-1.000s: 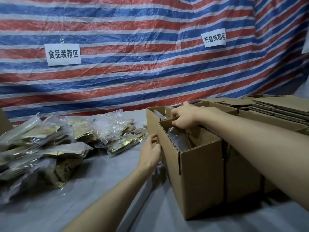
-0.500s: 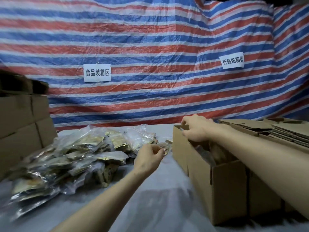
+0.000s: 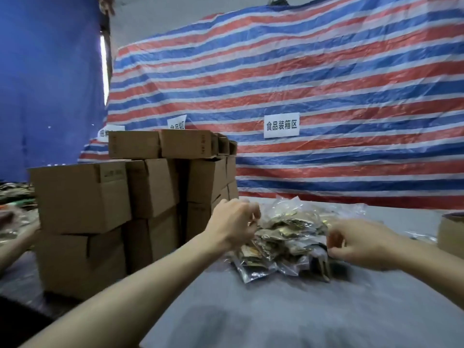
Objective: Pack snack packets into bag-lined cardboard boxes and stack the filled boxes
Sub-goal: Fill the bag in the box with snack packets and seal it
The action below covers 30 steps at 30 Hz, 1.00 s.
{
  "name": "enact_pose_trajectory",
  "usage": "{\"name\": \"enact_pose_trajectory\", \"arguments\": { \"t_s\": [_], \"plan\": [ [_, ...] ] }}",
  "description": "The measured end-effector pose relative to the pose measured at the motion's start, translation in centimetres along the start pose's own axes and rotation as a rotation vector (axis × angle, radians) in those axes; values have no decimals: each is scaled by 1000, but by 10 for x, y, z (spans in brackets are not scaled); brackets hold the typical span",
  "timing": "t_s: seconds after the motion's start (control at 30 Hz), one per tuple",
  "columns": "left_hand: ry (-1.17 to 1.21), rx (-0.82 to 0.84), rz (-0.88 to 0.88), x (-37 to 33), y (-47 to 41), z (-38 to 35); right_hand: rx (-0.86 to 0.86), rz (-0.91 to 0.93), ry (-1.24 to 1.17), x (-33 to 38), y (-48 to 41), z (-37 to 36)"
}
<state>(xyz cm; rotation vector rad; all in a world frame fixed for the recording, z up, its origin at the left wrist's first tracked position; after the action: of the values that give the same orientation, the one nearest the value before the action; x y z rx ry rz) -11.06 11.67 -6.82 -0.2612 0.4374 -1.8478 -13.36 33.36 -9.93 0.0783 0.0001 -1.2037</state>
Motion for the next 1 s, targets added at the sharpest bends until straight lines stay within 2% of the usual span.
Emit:
{"name": "enact_pose_trajectory", "arguments": {
  "t_s": [0.17, 0.33, 0.43, 0.57, 0.77, 1.0],
  "plan": [
    [-342, 12, 285, 103, 36, 28, 68, 85, 17, 55, -19, -9],
    [-557, -128, 558, 175, 66, 85, 35, 160, 27, 85, -29, -1],
    [-564, -227, 691, 208, 81, 121, 19, 177, 63, 92, -30, 0],
    [-460, -167, 838, 244, 90, 136, 1, 177, 71, 93, -31, -3],
    [-434, -183, 819, 251, 85, 139, -15, 191, 9, 83, -27, -4],
    [-264, -406, 750, 230, 93, 158, -176, 274, -162, 73, -21, 15]
  ]
}}
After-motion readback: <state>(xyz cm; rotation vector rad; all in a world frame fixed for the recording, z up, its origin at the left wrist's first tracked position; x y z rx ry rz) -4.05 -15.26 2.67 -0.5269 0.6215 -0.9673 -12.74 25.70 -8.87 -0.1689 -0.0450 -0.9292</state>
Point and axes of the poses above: each hand's wrist, its own y-axis away from the middle knuckle, its own z-axis out of the back of the hand, x = y × z, the point moved 9 cm from there along -y, towards the middle knuckle, and after that the axes turned 13 degrees about x, right-handed, at the moved point
